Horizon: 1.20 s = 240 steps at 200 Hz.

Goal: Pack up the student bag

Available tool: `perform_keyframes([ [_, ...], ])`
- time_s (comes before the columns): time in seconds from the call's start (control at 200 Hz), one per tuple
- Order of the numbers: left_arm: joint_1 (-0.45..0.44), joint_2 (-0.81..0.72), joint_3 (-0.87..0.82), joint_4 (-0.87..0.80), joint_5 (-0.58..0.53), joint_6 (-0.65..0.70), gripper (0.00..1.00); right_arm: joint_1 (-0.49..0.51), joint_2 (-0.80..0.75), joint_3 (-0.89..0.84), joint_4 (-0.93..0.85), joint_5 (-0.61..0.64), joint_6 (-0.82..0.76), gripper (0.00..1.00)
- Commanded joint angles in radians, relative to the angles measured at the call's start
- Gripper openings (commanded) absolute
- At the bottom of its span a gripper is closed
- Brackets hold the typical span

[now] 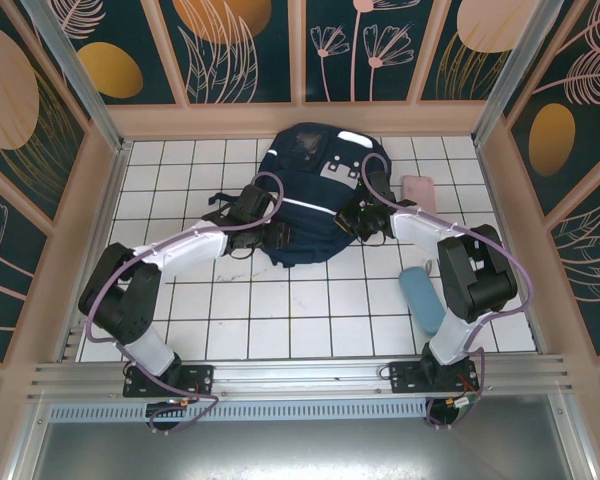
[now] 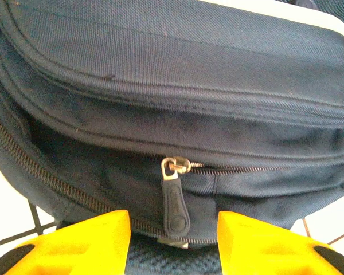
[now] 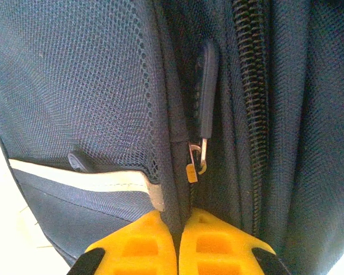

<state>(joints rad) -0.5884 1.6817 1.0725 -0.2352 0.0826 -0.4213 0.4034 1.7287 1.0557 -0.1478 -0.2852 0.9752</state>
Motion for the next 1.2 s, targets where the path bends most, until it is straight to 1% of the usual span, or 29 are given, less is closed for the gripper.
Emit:
perform_keyframes([
  [0.0, 0.009, 0.074, 0.058, -0.010, 0.017, -0.003, 0.42, 0.006, -0.041, 0.012, -0.006, 0.029, -0.013, 0.00],
  [0.125, 0.012, 0.110, 0.081, -0.019, 0.006, 0.005, 0.41, 0.007, -0.045, 0.010, -0.005, 0.027, -0.016, 0.00],
  [0.21, 0.011, 0.136, 0.096, -0.019, 0.033, 0.013, 0.38, 0.006, -0.046, 0.009, -0.002, 0.024, -0.018, 0.00],
  [0.255, 0.011, 0.148, 0.102, -0.021, 0.041, 0.015, 0.34, 0.006, -0.048, 0.007, 0.001, 0.024, -0.018, 0.00],
  [0.39, 0.012, 0.175, 0.113, -0.030, 0.034, 0.019, 0.28, 0.004, -0.049, 0.006, 0.000, 0.026, -0.019, 0.00],
  [0.515, 0.010, 0.187, 0.122, -0.046, 0.015, 0.025, 0.15, 0.000, -0.051, 0.004, -0.005, 0.035, -0.021, 0.00],
  [0.566, 0.011, 0.176, 0.119, -0.048, 0.003, 0.031, 0.12, -0.001, -0.053, 0.004, -0.011, 0.047, -0.025, 0.00],
  [0.646, 0.010, 0.154, 0.118, -0.065, -0.038, 0.042, 0.06, -0.006, -0.058, 0.002, -0.026, 0.072, -0.031, 0.00],
  [0.701, 0.011, 0.132, 0.115, -0.081, -0.072, 0.054, 0.00, -0.012, -0.063, -0.002, -0.038, 0.099, -0.040, 0.00],
  [0.776, 0.010, 0.094, 0.102, -0.101, -0.131, 0.075, 0.00, -0.023, -0.073, -0.006, -0.062, 0.146, -0.055, 0.00],
  [0.901, 0.010, 0.039, 0.056, -0.121, -0.273, 0.111, 0.00, -0.058, -0.100, -0.031, -0.085, 0.224, -0.074, 0.00],
  [0.936, 0.011, -0.006, 0.039, -0.119, -0.307, 0.117, 0.00, -0.070, -0.108, -0.040, -0.087, 0.245, -0.078, 0.00],
  [1.016, 0.011, -0.047, 0.008, -0.115, -0.367, 0.127, 0.00, -0.103, -0.115, -0.046, -0.084, 0.263, -0.097, 0.00],
  [1.091, 0.011, -0.083, -0.016, -0.106, -0.374, 0.132, 0.00, -0.131, -0.113, -0.036, -0.072, 0.262, -0.127, 0.00],
  [1.131, 0.010, -0.101, -0.034, -0.093, -0.351, 0.141, 0.00, -0.141, -0.108, -0.026, -0.055, 0.251, -0.155, 0.00],
  [1.196, 0.010, -0.143, -0.071, -0.059, -0.277, 0.154, 0.00, -0.154, -0.096, -0.003, -0.032, 0.211, -0.203, 0.00],
])
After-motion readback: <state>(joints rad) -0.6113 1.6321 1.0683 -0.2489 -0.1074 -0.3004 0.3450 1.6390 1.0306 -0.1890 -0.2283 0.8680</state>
